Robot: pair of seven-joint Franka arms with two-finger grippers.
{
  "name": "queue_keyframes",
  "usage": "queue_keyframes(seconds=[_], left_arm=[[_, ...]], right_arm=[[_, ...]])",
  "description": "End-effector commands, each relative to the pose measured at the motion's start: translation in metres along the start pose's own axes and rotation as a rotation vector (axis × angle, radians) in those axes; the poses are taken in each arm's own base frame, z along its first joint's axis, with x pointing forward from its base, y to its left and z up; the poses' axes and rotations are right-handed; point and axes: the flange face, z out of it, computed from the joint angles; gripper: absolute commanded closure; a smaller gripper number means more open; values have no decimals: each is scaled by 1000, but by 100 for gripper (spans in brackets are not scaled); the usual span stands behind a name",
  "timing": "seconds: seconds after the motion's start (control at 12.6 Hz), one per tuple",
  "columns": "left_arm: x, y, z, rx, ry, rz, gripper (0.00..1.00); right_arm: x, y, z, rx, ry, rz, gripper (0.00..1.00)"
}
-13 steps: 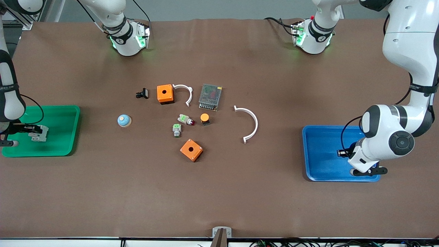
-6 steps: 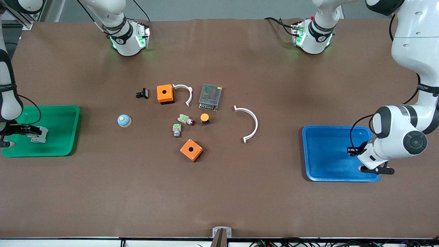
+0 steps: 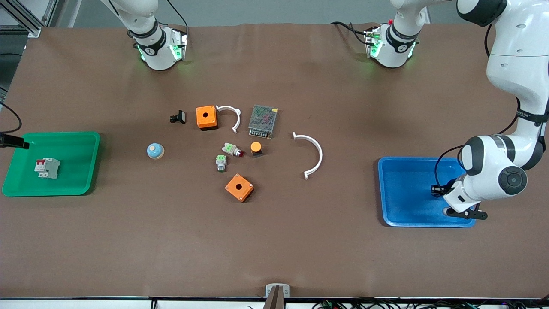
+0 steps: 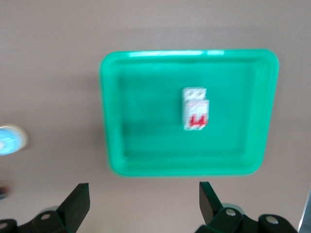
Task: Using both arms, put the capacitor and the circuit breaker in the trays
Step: 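Open the right gripper over the green tray while the left gripper releases the capacitor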
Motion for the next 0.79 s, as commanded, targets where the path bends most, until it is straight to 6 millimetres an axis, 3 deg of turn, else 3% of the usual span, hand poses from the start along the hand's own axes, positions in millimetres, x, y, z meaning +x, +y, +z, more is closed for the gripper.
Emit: queue_keyframes(seconds=[0.0,0.08,0.16,0.32,0.4,0.56,0.72], left_arm=[[1,-1,-2,5,17,19,47],[2,-2,-4,2,20,15,29],[2,-2,-7,2,25,13,4],[4,1,-25,7,49,14,0],[7,6,-49,19,76,16,0],[5,26,-107,23,102,40,0],[-4,50,-180,34,115,46,0]], right_arm=[[-19,-75,-36,48,-23,85,1],[-22,-107,-45,43,-30,96,1],[-24,-141,-54,32,-19,88,1],[-25,-197,-64,27,-1,97,0],[-24,-217,-66,23,3,104,0],[-25,-227,-82,21,49,92,0],[-24,-228,-95,24,83,90,0]])
